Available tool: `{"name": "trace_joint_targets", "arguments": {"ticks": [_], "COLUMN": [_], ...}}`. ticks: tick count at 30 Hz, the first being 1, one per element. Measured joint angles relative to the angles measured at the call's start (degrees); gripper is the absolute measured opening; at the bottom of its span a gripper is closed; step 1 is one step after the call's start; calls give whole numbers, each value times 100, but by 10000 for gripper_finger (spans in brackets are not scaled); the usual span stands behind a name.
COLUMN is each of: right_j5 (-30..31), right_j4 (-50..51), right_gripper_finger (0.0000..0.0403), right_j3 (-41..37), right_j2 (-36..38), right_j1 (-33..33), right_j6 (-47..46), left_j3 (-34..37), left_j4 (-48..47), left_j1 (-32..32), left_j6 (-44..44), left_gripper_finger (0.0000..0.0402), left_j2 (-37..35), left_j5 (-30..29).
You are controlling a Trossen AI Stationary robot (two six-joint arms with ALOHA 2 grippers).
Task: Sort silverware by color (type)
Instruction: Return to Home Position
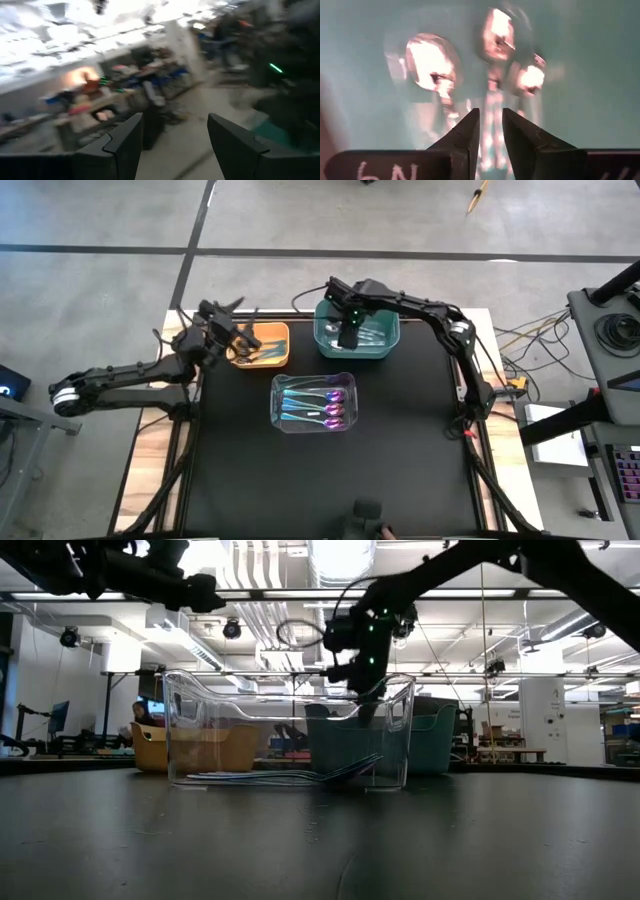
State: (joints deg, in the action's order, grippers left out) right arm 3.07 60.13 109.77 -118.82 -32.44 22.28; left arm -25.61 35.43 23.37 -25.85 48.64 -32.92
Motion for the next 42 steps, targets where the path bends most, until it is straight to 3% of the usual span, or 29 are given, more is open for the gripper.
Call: {"name": "trace_joint_targets", "arguments": {"ticks": [7,15,21,27,31,35,42], "right_j5": [-847,-1087,-1064,-1061,-1073,-1062,-1060], "right_j4": [-694,-2920,-4442,-5482,-5950,-6510,-7022], "right_gripper_finger": [64,63,63,63,63,60,52], "right_j3": [-530,-2657,-4150,-5416,-6196,-6985,-7994], "right_j2": [781,2415,3531,4592,5361,6077,7152], "right_j1": [446,1326,1867,2182,2208,2181,2155], "right_j6": [-74,-369,-635,-814,-888,-889,-1121], "left_j3": [4,4,4,4,58,286,799], "left_j4": [-925,-1847,-2290,-3273,-3713,-3718,-3442], "left_j1": [-904,-2583,-3344,-3505,-3504,-3494,-3490], "left_j6": [573,472,610,859,1035,1044,1248], "left_gripper_finger": [204,204,201,151,81,12,9], "left_j2": [-14,-375,-923,-1722,-2177,-2590,-3388], "left_j5": [998,1152,1151,1140,1165,1565,2051]}}
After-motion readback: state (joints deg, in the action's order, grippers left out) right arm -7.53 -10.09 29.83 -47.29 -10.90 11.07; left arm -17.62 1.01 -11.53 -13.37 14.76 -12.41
